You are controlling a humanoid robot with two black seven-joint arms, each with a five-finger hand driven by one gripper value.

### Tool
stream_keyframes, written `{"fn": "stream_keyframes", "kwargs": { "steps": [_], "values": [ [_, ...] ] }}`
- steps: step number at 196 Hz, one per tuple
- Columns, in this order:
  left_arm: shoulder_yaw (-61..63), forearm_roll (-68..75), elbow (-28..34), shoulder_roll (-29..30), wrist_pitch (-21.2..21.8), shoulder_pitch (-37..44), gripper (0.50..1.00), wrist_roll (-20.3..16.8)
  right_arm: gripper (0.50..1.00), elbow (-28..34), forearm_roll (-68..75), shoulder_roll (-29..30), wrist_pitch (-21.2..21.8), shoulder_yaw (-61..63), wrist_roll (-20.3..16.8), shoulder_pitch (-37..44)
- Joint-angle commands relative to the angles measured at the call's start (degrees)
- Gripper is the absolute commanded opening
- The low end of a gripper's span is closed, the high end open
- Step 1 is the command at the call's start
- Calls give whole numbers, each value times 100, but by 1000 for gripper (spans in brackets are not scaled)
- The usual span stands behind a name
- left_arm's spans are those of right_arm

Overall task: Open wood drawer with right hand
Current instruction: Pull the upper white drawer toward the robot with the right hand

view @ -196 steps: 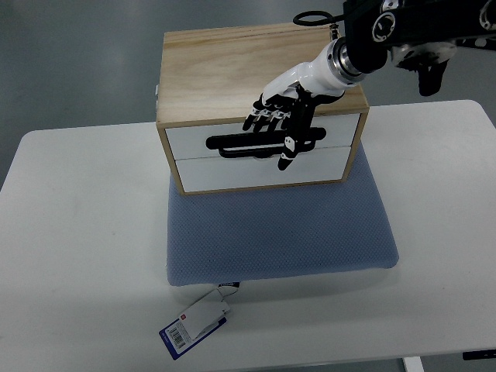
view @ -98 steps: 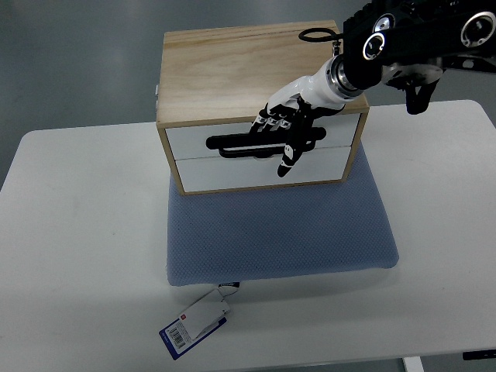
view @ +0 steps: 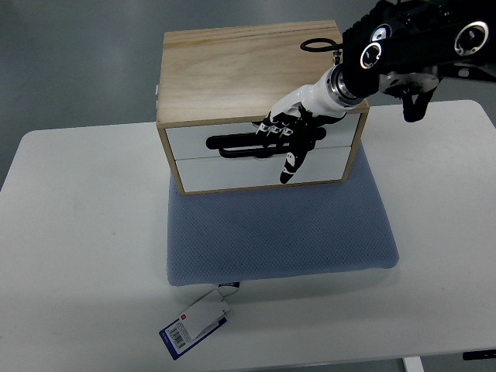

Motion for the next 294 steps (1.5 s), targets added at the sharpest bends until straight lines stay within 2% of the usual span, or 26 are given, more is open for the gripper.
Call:
{"fn": "stream_keyframes", "kwargs": {
  "steps": [1,55,104,105,113,144,219,294],
  "values": [
    [0,0,0,0,0,0,1000,-3,915,43,0,-7,16,0,0,-20],
    [0,0,0,0,0,0,1000,-3,917,272,0,-86,139,0,-18,50],
    [0,0,0,0,0,0,1000,-3,917,421,-9,-174,552,0,-79,217],
    [0,0,0,0,0,0,1000,-3,919,447,-9,-217,700,-8,-79,269],
    [0,0,0,0,0,0,1000,-3,919,500,-9,-253,833,0,-79,305],
    [0,0,0,0,0,0,1000,-3,919,641,-9,-341,1106,-8,-79,445],
    [0,0,0,0,0,0,1000,-3,921,896,-9,-402,1220,-44,-79,533],
    [0,0,0,0,0,0,1000,-3,921,1063,-9,-411,1642,-44,-70,700]
  ]
}}
